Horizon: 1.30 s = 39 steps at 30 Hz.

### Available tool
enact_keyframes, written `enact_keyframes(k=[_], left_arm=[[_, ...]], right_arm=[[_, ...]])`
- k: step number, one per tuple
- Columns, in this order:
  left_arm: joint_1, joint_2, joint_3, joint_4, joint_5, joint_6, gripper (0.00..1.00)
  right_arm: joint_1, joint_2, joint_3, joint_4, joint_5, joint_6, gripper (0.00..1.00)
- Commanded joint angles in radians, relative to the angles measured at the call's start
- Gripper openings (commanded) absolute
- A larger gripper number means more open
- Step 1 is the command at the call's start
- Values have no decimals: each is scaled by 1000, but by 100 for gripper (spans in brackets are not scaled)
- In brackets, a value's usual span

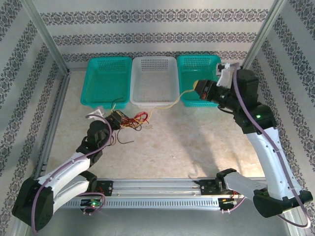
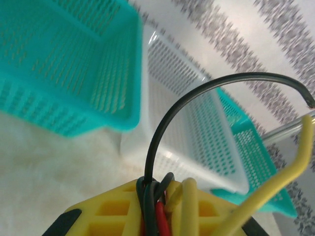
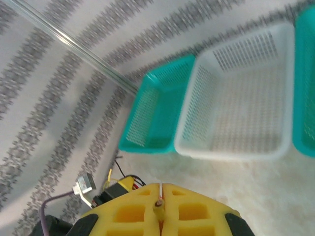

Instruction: Untangle the cables

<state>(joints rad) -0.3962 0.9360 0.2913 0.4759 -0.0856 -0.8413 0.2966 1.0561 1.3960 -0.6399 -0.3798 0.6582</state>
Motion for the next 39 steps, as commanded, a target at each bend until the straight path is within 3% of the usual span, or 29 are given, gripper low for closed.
enact_keyframes(k=[1,5,7,9,11,15,21,25,29,34,37,39], left_arm=[[-34,61,-66,121,-26,-74,0],[-43,175,-94,267,-1,-138,4],[-43,222,-78,293,28,-150,31],[-44,259,-58,282,41,-165,48],[-45,274,-43,226,30,-185,57],[-44,237,-47,147,9,-194,63],[-58,61,90,-195,49,-20,63],[-64,17,200,-317,100,108,55],[-103,129,299,-329,195,152,40],[-155,408,391,-280,315,112,21],[-155,525,441,-330,362,86,24],[-155,564,466,-354,409,90,36]], right_arm=[[-15,-62,-88,71,64,23,0],[-19,-78,-127,34,90,0,0],[-18,-66,-117,20,76,-10,0],[-17,-55,-114,18,61,-11,0],[-17,-53,-111,17,59,-12,0],[-17,-54,-85,12,55,-15,0],[8,-9,16,21,-69,-18,0],[91,33,110,22,-131,-46,0],[192,81,188,7,-132,-85,0],[212,90,185,7,-86,-93,0],[196,77,175,8,-83,-85,0],[191,72,164,6,-84,-86,0]])
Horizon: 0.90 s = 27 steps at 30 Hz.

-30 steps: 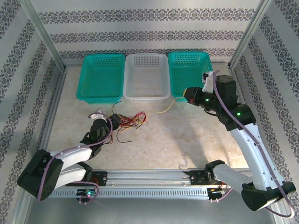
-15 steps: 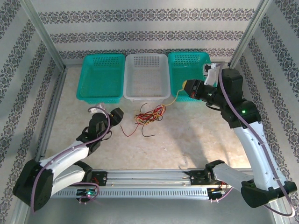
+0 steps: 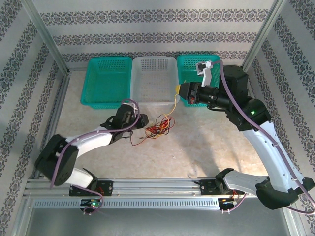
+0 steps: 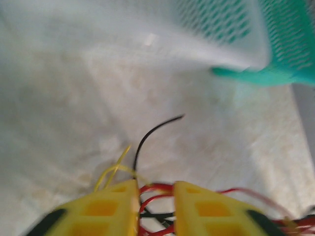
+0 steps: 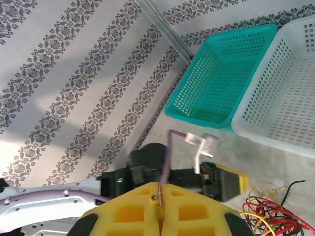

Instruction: Untangle the cables

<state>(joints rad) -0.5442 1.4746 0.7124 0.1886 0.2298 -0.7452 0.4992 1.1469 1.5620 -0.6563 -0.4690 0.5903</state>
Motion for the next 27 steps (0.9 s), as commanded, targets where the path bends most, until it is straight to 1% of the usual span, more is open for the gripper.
enact_keyframes(k=[1,2,4,5,6,7,11,13,17,20,24,26,27], left_arm=[[-8,42,60,-98,96,0,42],[-11,55,75,-131,91,10,47],[-18,82,101,-185,80,26,53],[-23,97,114,-201,83,32,58],[-28,111,127,-217,83,36,67],[-34,124,140,-232,83,43,69],[-63,193,193,-295,65,85,71],[-80,229,232,-353,39,118,70],[-103,294,298,-455,-22,151,67],[-108,328,329,-473,-17,150,64],[-134,382,387,-514,0,169,54],[-150,405,407,-546,-23,181,43],[-154,415,413,-564,-43,183,35]], right_arm=[[-11,-22,-11,20,9,-20,0],[-11,-25,-24,20,12,-20,0],[-10,-31,-53,26,19,-15,0],[-9,-38,-70,34,22,-9,0],[-8,-43,-85,41,24,-4,0],[-9,-51,-101,52,26,2,0],[-8,-64,-154,72,32,15,0],[-8,-71,-175,79,36,20,0],[-8,-84,-221,107,37,39,0],[-9,-95,-259,135,33,56,0],[-11,-107,-291,152,35,63,0],[-17,-108,-295,152,33,59,0],[-23,-109,-296,152,31,57,0]])
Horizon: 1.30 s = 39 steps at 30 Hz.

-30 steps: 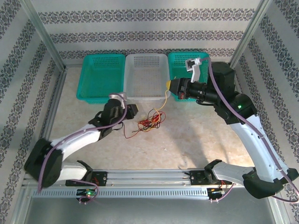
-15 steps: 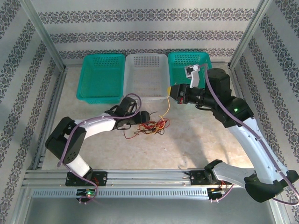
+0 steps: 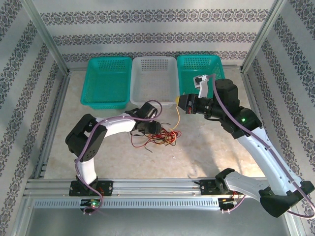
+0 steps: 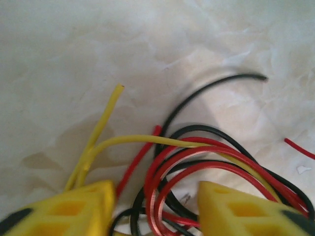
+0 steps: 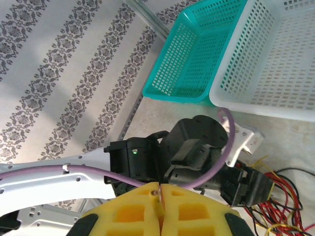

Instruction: Untangle the cables

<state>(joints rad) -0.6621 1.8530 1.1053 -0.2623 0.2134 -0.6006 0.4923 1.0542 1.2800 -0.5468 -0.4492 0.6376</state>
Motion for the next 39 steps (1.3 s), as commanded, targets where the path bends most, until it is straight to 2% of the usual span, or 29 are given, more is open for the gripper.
enact_keyframes(k=[1,3,6,10,15,20,23,26,28,30,31,34,37,39], left_arm=[[-37,42,22,-128,-42,39,26],[-37,50,18,-176,-97,40,13],[-28,38,-40,-266,-232,31,0],[-7,-23,-178,-273,-278,27,0],[-4,-91,-278,-253,-303,17,0],[-4,-100,-322,-215,-288,-27,0],[-4,-115,-349,-187,-291,-56,0],[-4,-152,-335,-173,-293,-61,1],[-4,-197,-291,-178,-292,-58,15],[-4,-276,-228,-166,-286,-67,39],[-4,-315,-203,-152,-286,-76,47],[-4,-447,-122,-73,-275,-102,64],[-2,-560,-51,-23,-304,-87,91],[0,-601,35,-74,-348,-25,97]], right_arm=[[-23,-17,-13,42,9,8,0],[-52,-24,-5,39,-2,7,0],[-132,-47,34,44,-31,22,0],[-260,-55,146,-22,-39,-12,0],[-473,-26,305,-108,-90,-38,0],[-498,24,443,-176,5,-93,0],[-518,48,494,-181,9,-84,0],[-518,64,503,-152,-39,-53,0],[-518,68,482,-117,-86,-27,0],[-517,64,447,-81,-122,-3,0],[-517,61,430,-64,-136,10,0],[-518,55,371,24,-214,80,0],[-517,59,326,74,-239,133,0],[-511,61,301,98,-247,158,0]])
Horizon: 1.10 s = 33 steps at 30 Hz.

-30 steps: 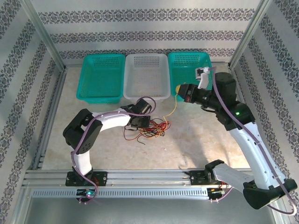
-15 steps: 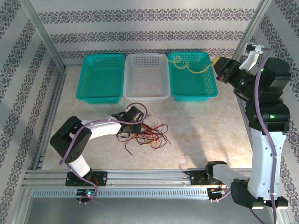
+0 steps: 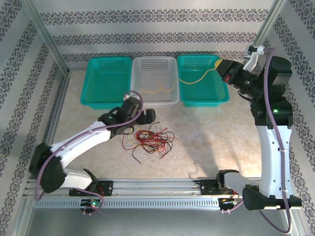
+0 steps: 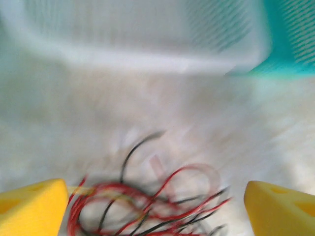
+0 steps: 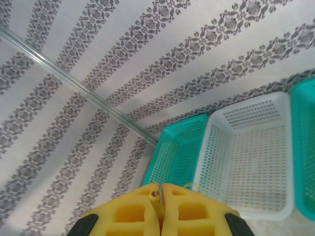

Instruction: Untangle the cables

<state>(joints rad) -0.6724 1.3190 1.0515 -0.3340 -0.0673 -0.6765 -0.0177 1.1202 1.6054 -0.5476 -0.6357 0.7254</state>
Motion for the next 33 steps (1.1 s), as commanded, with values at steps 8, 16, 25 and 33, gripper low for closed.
enact_keyframes(k=[8,16,25,33], left_arm=[[8,3,391,-31,218,155,80],[8,87,496,118,492,124,69],[27,-1,428,106,252,-28,51],[83,-92,270,209,205,-366,50]], right_arm=[[125,23,-138,277,-37,182,0],[320,155,-69,382,22,198,0],[430,238,-15,397,203,141,0],[465,194,-163,591,385,160,0]])
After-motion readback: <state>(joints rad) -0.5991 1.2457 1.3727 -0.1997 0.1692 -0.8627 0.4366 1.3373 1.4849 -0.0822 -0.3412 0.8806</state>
